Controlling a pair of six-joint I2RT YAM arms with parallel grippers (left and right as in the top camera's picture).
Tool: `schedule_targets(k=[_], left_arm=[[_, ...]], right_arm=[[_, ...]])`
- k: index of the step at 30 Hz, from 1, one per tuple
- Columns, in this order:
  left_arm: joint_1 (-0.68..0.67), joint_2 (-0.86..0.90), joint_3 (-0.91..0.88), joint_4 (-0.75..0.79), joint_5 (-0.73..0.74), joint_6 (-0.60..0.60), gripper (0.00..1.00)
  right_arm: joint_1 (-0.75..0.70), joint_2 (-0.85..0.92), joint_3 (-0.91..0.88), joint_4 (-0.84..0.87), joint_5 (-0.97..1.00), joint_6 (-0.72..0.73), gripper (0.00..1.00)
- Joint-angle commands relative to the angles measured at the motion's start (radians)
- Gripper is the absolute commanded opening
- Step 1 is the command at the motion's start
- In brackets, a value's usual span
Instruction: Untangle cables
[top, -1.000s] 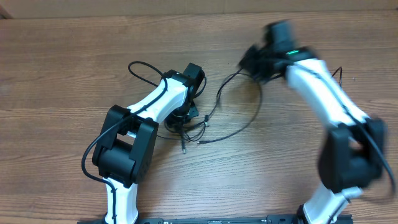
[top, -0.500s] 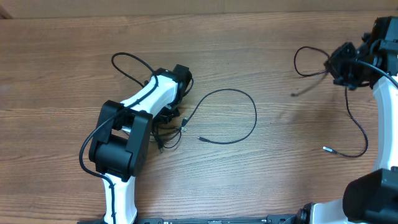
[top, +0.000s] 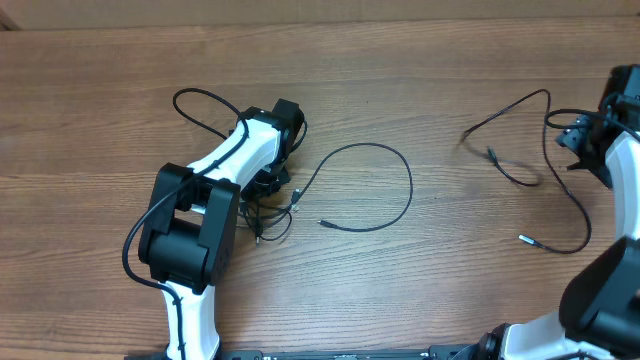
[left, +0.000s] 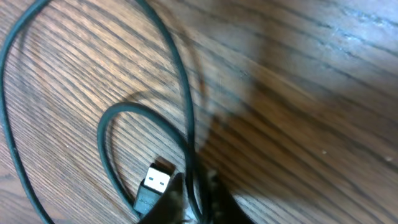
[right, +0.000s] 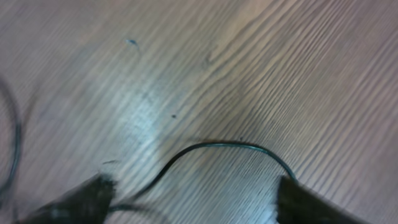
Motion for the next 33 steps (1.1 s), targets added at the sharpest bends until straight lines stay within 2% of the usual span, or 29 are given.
schedule_targets(k=[1, 4, 7, 9, 12, 14, 19, 27, 29, 33], left_arm=[[-0.011, 0.049, -0.019, 0.032, 0.113, -0.025, 0.34], [-0.011, 0.049, -0.019, 0.033, 0.129, -0.025, 0.68], [-0.011, 0.049, -0.019, 0.032, 0.156, -0.025, 0.79], [-0.011, 0.049, -0.019, 0.032, 0.179, -0.025, 0.87], [-0.011, 0.049, -0.019, 0.032, 0.208, -0.024, 0.95], [-0.011, 0.049, -0.019, 0.032, 0.210, -0.025, 1.00], [-0.011, 0.049, -0.019, 0.033, 0.209, -0.025, 1.00], [-0.011, 0.049, -0.019, 0.060, 0.209, -0.025, 1.00], [-0.011, 0.049, -0.019, 0.075, 0.209, -0.025, 1.00], [-0.011, 0.049, -0.019, 0.115, 0.209, -0.025, 0.99]], right_arm=[[-0.029, 0.062, -0.014, 0.033, -0.113, -0.031, 1.00], [-0.032, 0.112, -0.014, 0.076, -0.311, -0.230, 1.00], [-0.026, 0.154, -0.015, 0.111, -0.489, -0.430, 1.00], [-0.026, 0.178, -0.015, 0.135, -0.536, -0.513, 1.00], [-0.026, 0.211, -0.015, 0.151, -0.581, -0.568, 1.00], [-0.026, 0.231, -0.015, 0.142, -0.681, -0.587, 1.00], [-0.013, 0.247, -0.014, 0.058, -0.925, -0.739, 0.96], [0.001, 0.247, -0.014, -0.083, -1.121, -0.746, 0.96], [0.024, 0.247, -0.014, -0.113, -1.098, -0.746, 0.96], [0.101, 0.247, -0.015, -0.130, -0.922, -0.745, 0.96]])
